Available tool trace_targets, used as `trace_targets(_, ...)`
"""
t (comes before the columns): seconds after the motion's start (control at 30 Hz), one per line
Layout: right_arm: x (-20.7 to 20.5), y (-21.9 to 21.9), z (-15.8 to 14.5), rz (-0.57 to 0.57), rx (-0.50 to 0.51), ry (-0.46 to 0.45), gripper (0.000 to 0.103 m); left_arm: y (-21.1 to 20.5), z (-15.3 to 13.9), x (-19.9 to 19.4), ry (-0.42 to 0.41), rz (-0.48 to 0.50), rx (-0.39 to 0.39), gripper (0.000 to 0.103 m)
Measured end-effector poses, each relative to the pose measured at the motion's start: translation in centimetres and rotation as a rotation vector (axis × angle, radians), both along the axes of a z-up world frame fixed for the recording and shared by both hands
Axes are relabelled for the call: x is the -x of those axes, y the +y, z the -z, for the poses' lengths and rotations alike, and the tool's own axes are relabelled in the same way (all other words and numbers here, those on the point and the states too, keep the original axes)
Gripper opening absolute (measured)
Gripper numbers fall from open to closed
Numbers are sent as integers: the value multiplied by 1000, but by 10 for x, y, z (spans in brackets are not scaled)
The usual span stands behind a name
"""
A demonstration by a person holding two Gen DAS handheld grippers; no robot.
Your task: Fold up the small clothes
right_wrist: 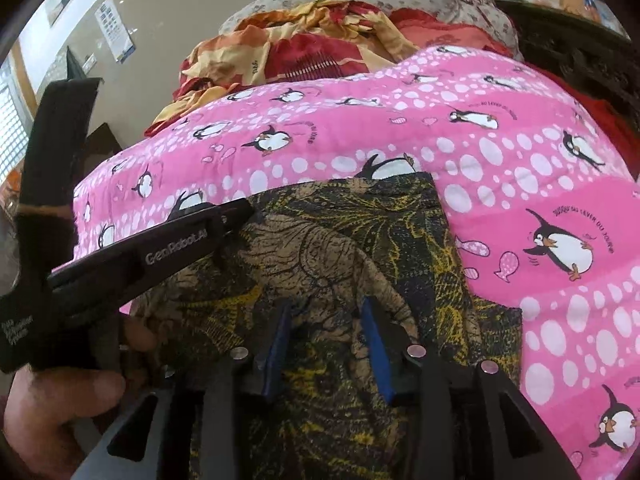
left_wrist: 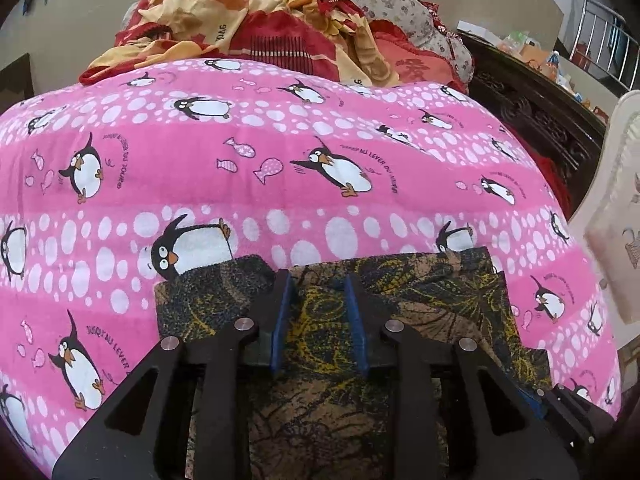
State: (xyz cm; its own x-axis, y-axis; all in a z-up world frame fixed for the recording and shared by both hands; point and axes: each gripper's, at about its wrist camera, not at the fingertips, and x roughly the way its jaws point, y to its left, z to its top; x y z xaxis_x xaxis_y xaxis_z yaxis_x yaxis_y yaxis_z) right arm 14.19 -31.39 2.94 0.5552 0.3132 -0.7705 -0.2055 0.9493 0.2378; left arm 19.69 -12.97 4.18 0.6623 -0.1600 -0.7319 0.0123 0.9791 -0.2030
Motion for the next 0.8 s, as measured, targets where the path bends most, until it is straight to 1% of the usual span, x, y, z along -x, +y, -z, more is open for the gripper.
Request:
trace_targets(0.33,-8,-10,6,8,-85,24,36,5,1,-1,-1,1,43,27)
trace_targets(0.5,-9,-14,6,8,-125,28,36,5,1,-1,-2,1,41,28)
trace_targets(0.73,-10,-11,7,8,-111,25,36,5,2,-1,-1,0,40,28)
trace_targets(0.8,-11,-12,8,9,-123,26,36,4,1,-1,2,0,34,28)
